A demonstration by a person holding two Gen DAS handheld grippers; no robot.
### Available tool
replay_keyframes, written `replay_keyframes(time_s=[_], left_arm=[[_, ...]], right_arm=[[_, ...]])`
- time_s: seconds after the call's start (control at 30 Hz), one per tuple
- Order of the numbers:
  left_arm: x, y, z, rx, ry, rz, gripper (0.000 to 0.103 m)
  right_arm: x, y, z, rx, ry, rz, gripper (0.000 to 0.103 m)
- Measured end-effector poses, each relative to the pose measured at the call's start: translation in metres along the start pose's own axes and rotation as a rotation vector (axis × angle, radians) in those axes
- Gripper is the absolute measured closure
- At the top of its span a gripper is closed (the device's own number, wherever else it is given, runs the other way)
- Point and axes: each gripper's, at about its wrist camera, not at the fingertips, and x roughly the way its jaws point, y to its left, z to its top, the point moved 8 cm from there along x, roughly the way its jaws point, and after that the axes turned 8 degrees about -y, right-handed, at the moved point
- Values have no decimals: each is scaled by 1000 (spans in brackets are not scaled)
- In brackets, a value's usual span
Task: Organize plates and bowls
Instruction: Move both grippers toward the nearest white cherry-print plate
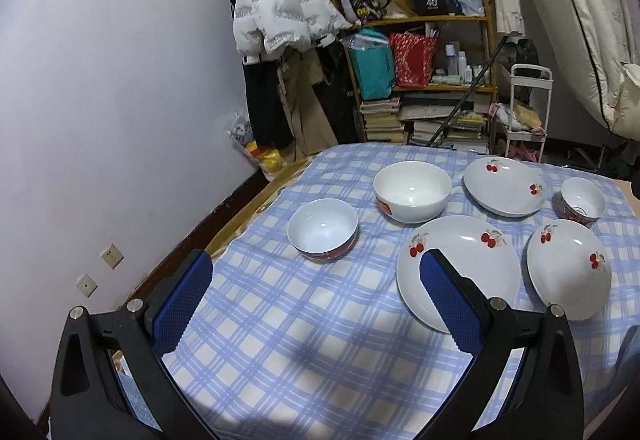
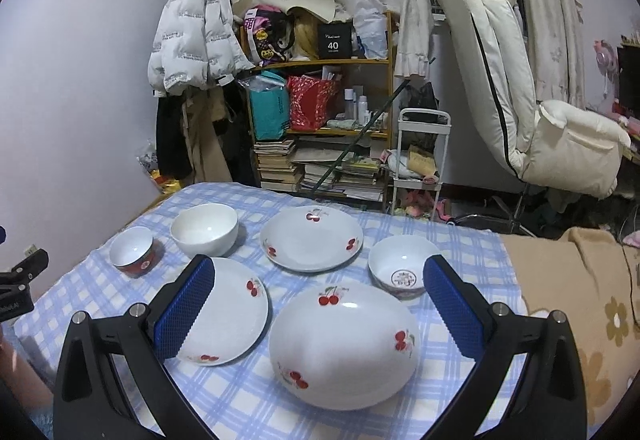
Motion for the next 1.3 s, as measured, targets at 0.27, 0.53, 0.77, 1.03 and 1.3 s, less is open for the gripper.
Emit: replay_keyframes(time_s=[0.27, 0.53, 0.77, 1.03, 1.3], left_arm=[[35, -6, 4, -19, 105, -13, 1], [76, -9, -21, -83, 220, -33, 1], [108, -16, -39, -134, 315, -68, 1], [136, -30, -53, -132, 362, -80, 1], [165, -50, -73, -67, 444, -95, 1]], right_arm=[[29, 22, 10, -43, 48, 33, 0], [79, 36, 5, -41, 153, 39, 0], [114, 45, -15, -85, 242, 53, 0], [149, 57, -36, -128, 317, 93, 0], [179, 72, -61, -155, 382, 134, 2]])
